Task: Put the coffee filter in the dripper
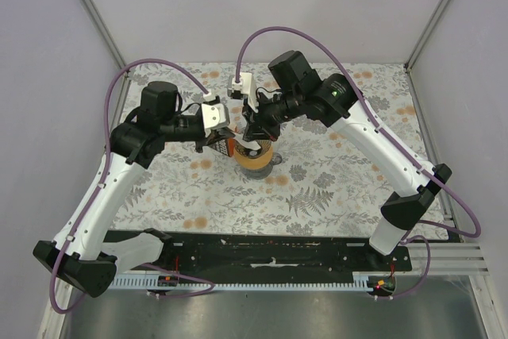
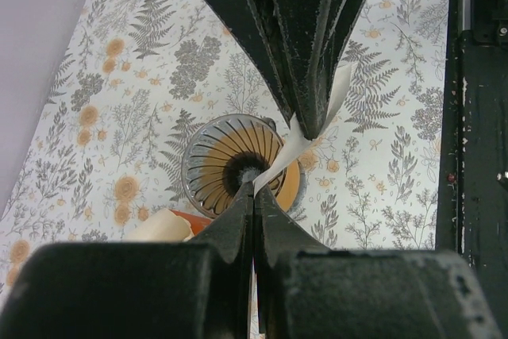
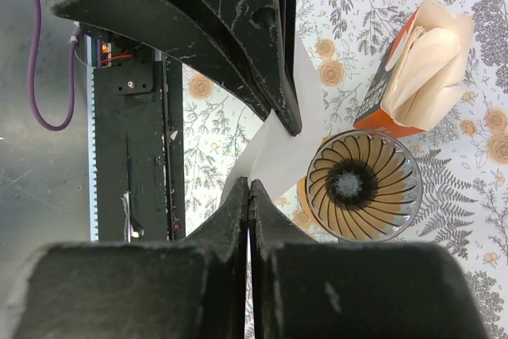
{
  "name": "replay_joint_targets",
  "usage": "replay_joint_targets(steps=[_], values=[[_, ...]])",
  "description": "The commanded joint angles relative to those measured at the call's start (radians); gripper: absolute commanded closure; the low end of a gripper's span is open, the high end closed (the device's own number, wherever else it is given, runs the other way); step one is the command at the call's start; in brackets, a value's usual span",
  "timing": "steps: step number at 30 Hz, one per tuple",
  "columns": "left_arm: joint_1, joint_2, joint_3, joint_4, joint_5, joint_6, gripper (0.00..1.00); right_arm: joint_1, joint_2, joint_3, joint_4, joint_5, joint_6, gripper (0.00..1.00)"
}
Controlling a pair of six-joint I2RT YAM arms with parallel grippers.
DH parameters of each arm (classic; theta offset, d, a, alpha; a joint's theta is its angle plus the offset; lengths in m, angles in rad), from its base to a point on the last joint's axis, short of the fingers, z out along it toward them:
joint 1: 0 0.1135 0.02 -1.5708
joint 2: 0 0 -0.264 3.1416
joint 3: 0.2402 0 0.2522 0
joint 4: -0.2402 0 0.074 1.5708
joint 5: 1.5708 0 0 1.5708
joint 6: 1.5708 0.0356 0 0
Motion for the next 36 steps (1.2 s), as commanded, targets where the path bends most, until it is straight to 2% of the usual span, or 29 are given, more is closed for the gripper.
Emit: replay_joint_targets(steps=[1,7,9,14,19,25,28,32,36], values=[[-0.004,-0.010,0.027,0.057,-0.019,-0.039,0.98,0.003,-0.004,0.016,-0.009,-0.013,0.022,1.00],[-0.005,-0.016,0.010,0.117,-0.061,-0.108,0.98,-0.009,-0.002,0.028,0.011,0.111,0.060,1.00],[-0.004,-0.024,-0.002,0.160,-0.083,-0.147,0.89,-0.017,0.005,0.036,0.020,0.125,0.088,1.00],[-0.004,-0.031,-0.013,0.241,-0.152,-0.274,0.56,-0.035,0.016,0.051,0.043,0.197,0.145,1.00],[0.004,-0.036,-0.019,0.369,-0.264,-0.445,0.40,-0.067,-0.007,0.028,0.095,0.327,0.212,1.00],[0.022,-0.042,-0.019,0.496,-0.437,-0.627,0.35,-0.078,-0.051,-0.023,0.219,0.478,0.266,1.00],[0.033,-0.035,-0.008,0.533,-0.496,-0.772,0.42,-0.078,-0.076,-0.065,0.322,0.580,0.318,1.00],[0.041,-0.005,-0.007,0.558,-0.461,-1.004,0.45,-0.072,-0.113,-0.139,0.485,0.683,0.413,1.00],[0.055,0.024,-0.014,0.620,-0.437,-1.240,0.42,-0.032,-0.102,-0.147,0.578,0.824,0.399,1.00]])
